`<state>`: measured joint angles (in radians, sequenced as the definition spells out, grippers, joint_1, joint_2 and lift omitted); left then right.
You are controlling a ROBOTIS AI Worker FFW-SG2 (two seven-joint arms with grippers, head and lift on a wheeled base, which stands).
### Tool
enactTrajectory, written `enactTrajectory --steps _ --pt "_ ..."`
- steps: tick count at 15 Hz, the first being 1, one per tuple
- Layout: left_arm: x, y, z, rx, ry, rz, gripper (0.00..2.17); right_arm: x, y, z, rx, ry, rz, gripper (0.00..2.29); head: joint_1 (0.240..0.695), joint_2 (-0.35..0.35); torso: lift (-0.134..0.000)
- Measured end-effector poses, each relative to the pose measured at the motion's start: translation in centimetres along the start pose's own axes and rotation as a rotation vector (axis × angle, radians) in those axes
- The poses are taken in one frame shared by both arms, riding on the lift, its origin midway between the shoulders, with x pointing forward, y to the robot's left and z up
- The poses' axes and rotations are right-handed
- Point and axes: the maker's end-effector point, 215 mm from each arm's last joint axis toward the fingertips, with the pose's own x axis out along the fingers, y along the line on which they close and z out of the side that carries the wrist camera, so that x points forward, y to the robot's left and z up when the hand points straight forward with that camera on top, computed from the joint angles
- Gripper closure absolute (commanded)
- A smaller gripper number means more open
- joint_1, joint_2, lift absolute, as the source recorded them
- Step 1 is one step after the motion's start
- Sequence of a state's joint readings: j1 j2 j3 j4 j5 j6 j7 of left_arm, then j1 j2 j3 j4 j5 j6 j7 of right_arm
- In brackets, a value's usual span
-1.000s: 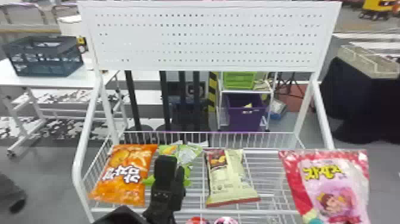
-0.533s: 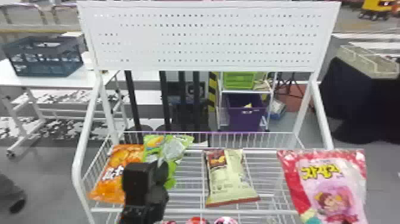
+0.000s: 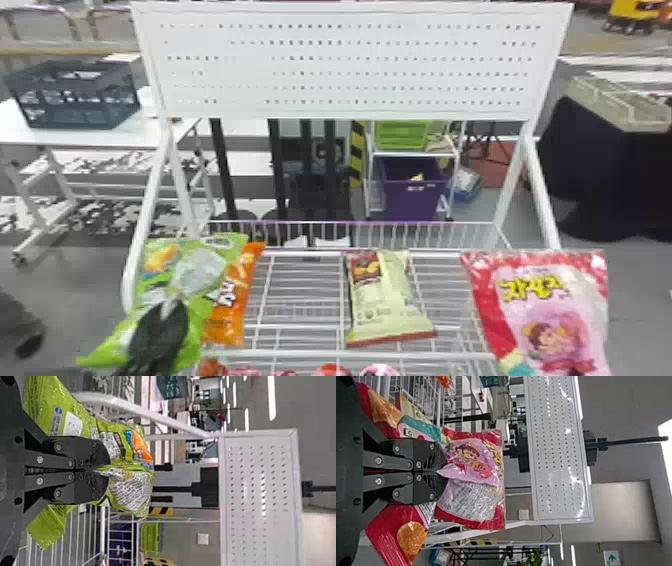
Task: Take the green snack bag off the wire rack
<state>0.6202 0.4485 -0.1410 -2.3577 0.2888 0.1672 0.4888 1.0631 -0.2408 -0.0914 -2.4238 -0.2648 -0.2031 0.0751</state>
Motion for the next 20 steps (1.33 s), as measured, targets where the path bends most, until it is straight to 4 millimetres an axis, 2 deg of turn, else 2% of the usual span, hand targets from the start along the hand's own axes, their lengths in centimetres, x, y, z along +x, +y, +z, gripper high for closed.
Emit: enactTrajectory --steps 4,8,10,20 --pt "-2.5 3.2 1.9 -0.032 -0.070 0.032 2.09 -0.1 0.1 0.1 0.001 0.000 0.001 2.23 0.499 0.000 0.000" --pt "-3.6 6.7 2.2 -0.043 -0.089 0.067 2.09 -0.2 0.1 -0.1 0.000 0.005 0.000 2.23 0.499 0.000 0.000" --pt "-4.1 7.8 2.5 -0.052 -0.100 0.079 2.09 -0.2 0.1 -0.1 -0.001 0.005 0.001 2.23 0.499 0.000 0.000" --pt "-4.5 7.8 2.9 -0.063 -0.107 0.080 2.09 -0.2 0.2 -0.2 0.003 0.009 0.006 2.23 0.499 0.000 0.000"
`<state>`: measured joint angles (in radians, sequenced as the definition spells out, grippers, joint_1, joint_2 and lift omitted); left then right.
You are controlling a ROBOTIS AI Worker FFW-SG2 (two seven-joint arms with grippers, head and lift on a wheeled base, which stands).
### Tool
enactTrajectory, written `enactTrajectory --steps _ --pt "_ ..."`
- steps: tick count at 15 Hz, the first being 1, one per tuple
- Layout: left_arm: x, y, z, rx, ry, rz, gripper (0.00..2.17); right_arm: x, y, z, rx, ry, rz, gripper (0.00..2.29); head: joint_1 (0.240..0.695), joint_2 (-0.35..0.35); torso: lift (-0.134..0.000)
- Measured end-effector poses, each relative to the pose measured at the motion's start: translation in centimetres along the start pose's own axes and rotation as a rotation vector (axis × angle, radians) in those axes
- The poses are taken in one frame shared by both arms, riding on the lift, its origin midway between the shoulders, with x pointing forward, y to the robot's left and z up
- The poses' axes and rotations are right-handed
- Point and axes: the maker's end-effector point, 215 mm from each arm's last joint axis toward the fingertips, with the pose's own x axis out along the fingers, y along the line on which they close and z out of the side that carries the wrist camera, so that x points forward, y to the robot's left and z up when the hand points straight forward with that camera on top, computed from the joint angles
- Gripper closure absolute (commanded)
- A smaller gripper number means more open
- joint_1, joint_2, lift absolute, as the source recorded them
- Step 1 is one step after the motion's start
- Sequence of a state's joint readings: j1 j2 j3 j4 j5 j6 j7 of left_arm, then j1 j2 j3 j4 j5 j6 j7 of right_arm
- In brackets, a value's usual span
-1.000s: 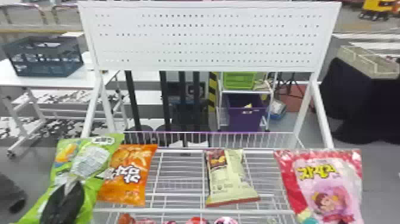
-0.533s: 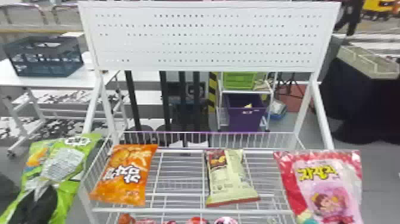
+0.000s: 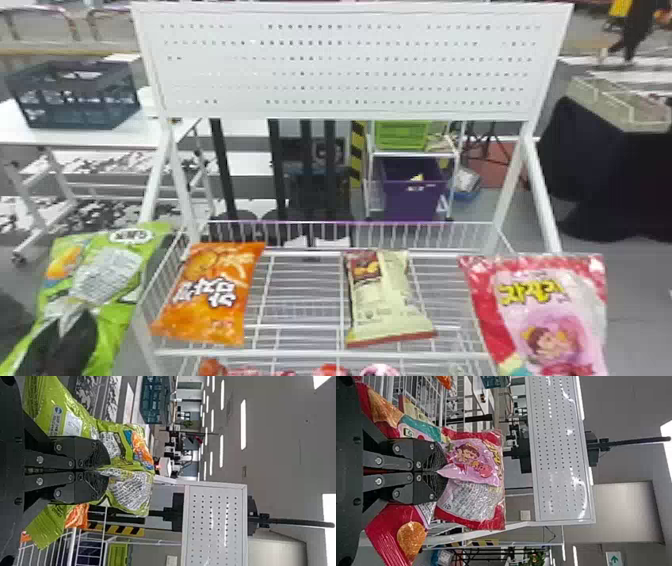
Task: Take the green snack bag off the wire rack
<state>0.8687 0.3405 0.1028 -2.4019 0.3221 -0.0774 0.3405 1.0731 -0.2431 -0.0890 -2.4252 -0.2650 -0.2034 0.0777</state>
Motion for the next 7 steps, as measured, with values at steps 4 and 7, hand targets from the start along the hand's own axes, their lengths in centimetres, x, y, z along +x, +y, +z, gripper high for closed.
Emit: enactTrajectory --steps 4,7 --pt "-0.11 0.00 -0.05 0.000 0.002 0.000 2.09 0.03 0.03 0.02 0.001 0.000 0.002 2.23 0.499 0.000 0.000" --pt "-0.16 -0.10 -0.05 0.001 0.002 0.000 2.09 0.03 0.02 0.03 0.001 -0.001 0.002 2.23 0.499 0.000 0.000"
